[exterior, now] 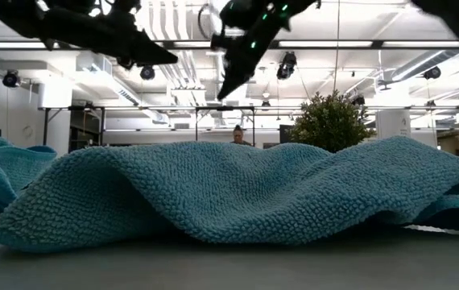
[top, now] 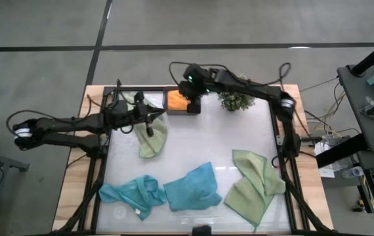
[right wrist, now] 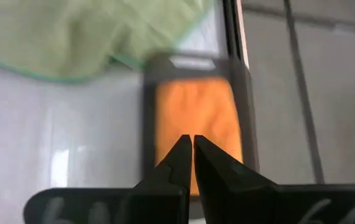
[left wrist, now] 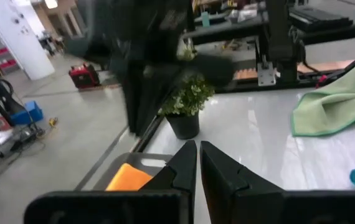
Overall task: Fold microfiber towels
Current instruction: Put the folded orange microfiber towel into the black bin
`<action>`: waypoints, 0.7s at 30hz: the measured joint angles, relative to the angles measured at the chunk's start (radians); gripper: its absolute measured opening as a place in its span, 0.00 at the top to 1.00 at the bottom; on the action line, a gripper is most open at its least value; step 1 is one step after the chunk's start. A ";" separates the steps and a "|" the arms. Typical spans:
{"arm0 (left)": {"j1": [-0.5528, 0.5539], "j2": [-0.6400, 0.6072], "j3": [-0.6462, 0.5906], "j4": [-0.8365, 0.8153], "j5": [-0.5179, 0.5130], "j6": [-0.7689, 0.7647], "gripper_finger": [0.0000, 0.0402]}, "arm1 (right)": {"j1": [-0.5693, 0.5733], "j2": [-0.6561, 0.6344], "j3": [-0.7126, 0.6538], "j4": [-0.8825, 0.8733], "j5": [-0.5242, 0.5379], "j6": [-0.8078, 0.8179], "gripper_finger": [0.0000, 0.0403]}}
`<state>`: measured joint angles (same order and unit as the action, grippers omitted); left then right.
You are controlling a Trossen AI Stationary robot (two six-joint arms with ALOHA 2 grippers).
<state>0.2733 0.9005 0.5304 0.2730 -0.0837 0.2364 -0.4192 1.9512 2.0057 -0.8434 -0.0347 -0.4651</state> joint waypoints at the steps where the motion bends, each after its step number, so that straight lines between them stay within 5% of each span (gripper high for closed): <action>1: 0.000 -0.013 -0.006 0.001 0.000 0.010 0.98 | -0.015 0.037 0.041 -0.028 0.001 0.000 0.97; 10: 0.000 -0.065 -0.042 0.011 -0.003 0.046 0.98 | -0.092 0.293 0.301 -0.155 0.009 -0.005 0.97; 21: 0.001 -0.044 -0.047 0.004 -0.003 -0.066 0.98 | -0.096 0.400 0.330 -0.179 0.052 -0.016 0.97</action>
<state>0.2741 0.8566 0.4839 0.2771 -0.0868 0.1704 -0.5156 2.3508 2.3352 -1.0225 0.0171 -0.4812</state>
